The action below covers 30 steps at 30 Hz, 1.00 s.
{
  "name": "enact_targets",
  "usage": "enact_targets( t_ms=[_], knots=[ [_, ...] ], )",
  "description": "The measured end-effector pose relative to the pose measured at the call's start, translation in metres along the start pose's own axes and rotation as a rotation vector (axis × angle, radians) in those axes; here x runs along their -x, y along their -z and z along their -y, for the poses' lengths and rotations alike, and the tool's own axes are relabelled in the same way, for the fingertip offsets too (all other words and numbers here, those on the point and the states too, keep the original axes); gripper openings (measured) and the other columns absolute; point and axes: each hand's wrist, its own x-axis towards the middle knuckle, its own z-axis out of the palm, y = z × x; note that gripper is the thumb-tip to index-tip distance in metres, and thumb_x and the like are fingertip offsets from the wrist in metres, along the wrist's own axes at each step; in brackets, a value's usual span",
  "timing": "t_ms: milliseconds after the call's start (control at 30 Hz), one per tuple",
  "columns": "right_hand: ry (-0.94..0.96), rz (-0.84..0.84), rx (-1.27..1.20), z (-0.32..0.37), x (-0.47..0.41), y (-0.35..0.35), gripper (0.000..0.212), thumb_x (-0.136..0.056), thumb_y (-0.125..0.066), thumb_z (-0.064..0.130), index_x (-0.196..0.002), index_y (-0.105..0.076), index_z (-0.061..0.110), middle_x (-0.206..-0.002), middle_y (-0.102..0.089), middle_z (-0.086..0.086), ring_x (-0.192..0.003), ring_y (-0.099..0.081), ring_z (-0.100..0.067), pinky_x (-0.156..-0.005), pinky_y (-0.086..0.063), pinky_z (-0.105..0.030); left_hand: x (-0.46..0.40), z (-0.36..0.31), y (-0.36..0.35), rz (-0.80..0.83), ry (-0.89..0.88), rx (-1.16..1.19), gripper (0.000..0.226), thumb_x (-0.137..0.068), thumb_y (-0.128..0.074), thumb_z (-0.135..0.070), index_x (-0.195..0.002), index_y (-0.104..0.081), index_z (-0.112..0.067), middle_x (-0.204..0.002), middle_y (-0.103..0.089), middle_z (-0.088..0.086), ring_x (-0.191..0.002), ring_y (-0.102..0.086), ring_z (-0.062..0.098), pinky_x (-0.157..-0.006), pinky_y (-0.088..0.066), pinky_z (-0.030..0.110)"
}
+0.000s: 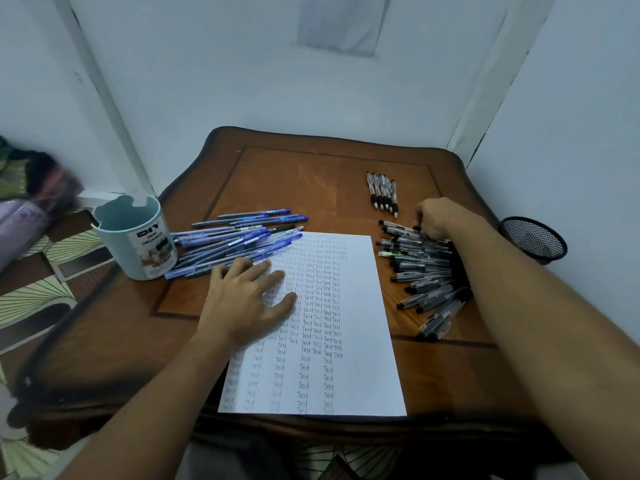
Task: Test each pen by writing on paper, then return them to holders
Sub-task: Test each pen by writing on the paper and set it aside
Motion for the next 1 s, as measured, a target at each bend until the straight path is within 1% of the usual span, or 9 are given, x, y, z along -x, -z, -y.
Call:
enact_targets(
  t_ms=[200, 367, 500, 567, 667, 767, 833, 867, 1000],
  knots=[
    [0.115, -0.109, -0.012, 0.008, 0.008, -0.002, 0.034, -0.098, -0.054, 0.004, -0.13, -0.055, 0.016, -0.121, -0.062, -0.014, -0.097, -0.057, -0.028, -0.085, -0.051, -0.038, 0.004, -0.001, 0.006, 0.064, 0.005, 0.005, 0.073, -0.085, -0.021, -0.074, -0.133, -0.059, -0.035, -0.145, -0.053, -0.007, -0.133, -0.039, 0.016, -0.105, -0.023, 0.044],
    [0.244, -0.273, -0.244, 0.035, 0.034, 0.005, 0.034, -0.109, -0.037, 0.026, -0.14, -0.047, 0.027, -0.121, -0.058, -0.015, -0.098, -0.058, -0.028, -0.084, -0.049, -0.034, 0.003, 0.0, 0.01, 0.123, 0.02, 0.013, 0.082, -0.081, -0.011, -0.077, -0.14, -0.053, -0.037, -0.151, -0.046, -0.01, -0.134, -0.037, 0.013, -0.106, -0.021, 0.041],
    [0.227, -0.349, -0.754, 0.066, 0.06, -0.002, 0.029, -0.108, -0.038, 0.022, -0.131, -0.056, 0.025, -0.079, -0.058, 0.0, -0.058, -0.047, -0.011, -0.048, -0.035, -0.016, 0.004, -0.005, 0.014, 0.167, 0.037, 0.026, 0.086, -0.078, -0.005, -0.076, -0.144, -0.045, -0.039, -0.156, -0.037, -0.01, -0.14, -0.029, 0.014, -0.108, -0.015, 0.039],
    [0.156, -0.352, -1.061, 0.081, 0.065, -0.015, 0.02, -0.105, -0.045, 0.021, -0.115, -0.062, 0.026, -0.068, -0.053, 0.004, -0.051, -0.039, -0.01, -0.043, -0.032, -0.021, 0.007, -0.007, 0.013, 0.17, 0.038, 0.033, 0.084, -0.08, -0.004, -0.074, -0.146, -0.043, -0.039, -0.158, -0.034, -0.009, -0.142, -0.027, 0.016, -0.109, -0.013, 0.04],
    [0.031, -0.244, -1.409, 0.098, 0.068, -0.025, 0.026, -0.098, -0.056, 0.007, -0.117, -0.058, 0.024, -0.081, -0.062, -0.007, -0.057, -0.043, -0.013, -0.045, -0.035, -0.026, 0.009, -0.006, 0.012, 0.156, 0.041, 0.027, 0.08, -0.084, -0.006, -0.073, -0.146, -0.043, -0.039, -0.158, -0.034, -0.01, -0.142, -0.027, 0.015, -0.11, -0.012, 0.04],
    [-0.016, -0.112, -1.723, 0.103, 0.068, -0.027, 0.029, -0.1, -0.054, 0.0, -0.123, -0.049, 0.016, -0.098, -0.072, -0.017, -0.067, -0.059, -0.015, -0.057, -0.051, -0.025, 0.008, -0.005, 0.012, 0.142, 0.041, 0.044, 0.076, -0.085, -0.012, -0.072, -0.144, -0.047, -0.038, -0.156, -0.037, -0.008, -0.139, -0.029, 0.014, -0.111, -0.013, 0.042],
    [-0.024, -0.147, -1.663, 0.103, 0.071, -0.031, 0.013, -0.105, -0.049, 0.016, -0.11, -0.057, 0.008, -0.095, -0.075, -0.01, -0.077, -0.064, -0.017, -0.07, -0.055, -0.031, 0.008, -0.004, 0.011, 0.13, 0.039, 0.049, 0.075, -0.086, -0.015, -0.071, -0.142, -0.05, -0.038, -0.155, -0.04, -0.008, -0.136, -0.031, 0.015, -0.11, -0.014, 0.043],
    [-0.034, -0.178, -1.558, 0.104, 0.072, -0.034, 0.021, -0.107, -0.046, 0.026, -0.104, -0.061, 0.011, -0.091, -0.075, -0.006, -0.077, -0.063, -0.016, -0.071, -0.052, -0.03, 0.008, -0.004, 0.011, 0.127, 0.039, 0.045, 0.074, -0.086, -0.016, -0.071, -0.141, -0.05, -0.038, -0.154, -0.041, -0.008, -0.135, -0.032, 0.014, -0.109, -0.015, 0.043],
    [-0.019, -0.202, -1.474, 0.103, 0.074, -0.049, 0.028, -0.107, -0.036, 0.043, -0.102, -0.047, 0.018, -0.083, -0.072, -0.015, -0.055, -0.057, -0.016, -0.05, -0.044, -0.027, 0.007, -0.004, 0.009, 0.118, 0.045, 0.05, 0.071, -0.086, -0.019, -0.071, -0.139, -0.053, -0.038, -0.153, -0.042, -0.008, -0.133, -0.033, 0.014, -0.109, -0.015, 0.043]
  ],
)
